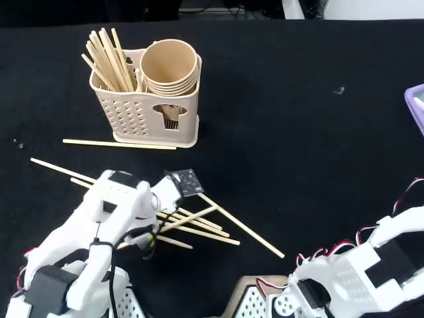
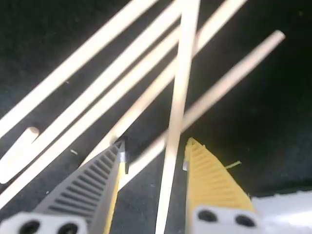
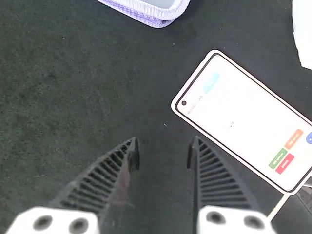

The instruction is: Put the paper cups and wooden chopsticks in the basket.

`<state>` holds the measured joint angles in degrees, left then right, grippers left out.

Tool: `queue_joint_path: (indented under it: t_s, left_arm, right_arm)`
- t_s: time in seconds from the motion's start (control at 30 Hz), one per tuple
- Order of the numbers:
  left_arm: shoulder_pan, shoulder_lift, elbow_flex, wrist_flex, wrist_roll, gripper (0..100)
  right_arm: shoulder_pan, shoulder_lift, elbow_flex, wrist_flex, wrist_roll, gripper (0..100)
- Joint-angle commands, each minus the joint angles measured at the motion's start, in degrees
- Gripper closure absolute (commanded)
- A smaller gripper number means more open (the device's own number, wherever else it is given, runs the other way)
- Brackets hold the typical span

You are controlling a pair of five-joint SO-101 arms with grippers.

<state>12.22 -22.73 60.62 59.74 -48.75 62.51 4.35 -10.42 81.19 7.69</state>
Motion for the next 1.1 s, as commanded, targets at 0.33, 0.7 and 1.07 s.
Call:
queue_joint_path:
  t_s: [0.33, 0.7, 1.07]
  left_arm:
    - [-1.63, -0.88, 3.03, -2.11, -1.05, 98]
    - [2.68, -0.97, -8.75, 18.29, -1.14, 97]
    - [3.56, -0.35, -8.40, 13.71, -0.70, 96]
  right_arm:
    - [-1.23, -0.48, -0.13, 0.18, -0.62, 83.6]
    - [-1.23, -0.57, -0.57, 1.85, -0.18, 83.6]
    - [-5.27, -8.84, 5.32, 3.96, -0.09, 83.6]
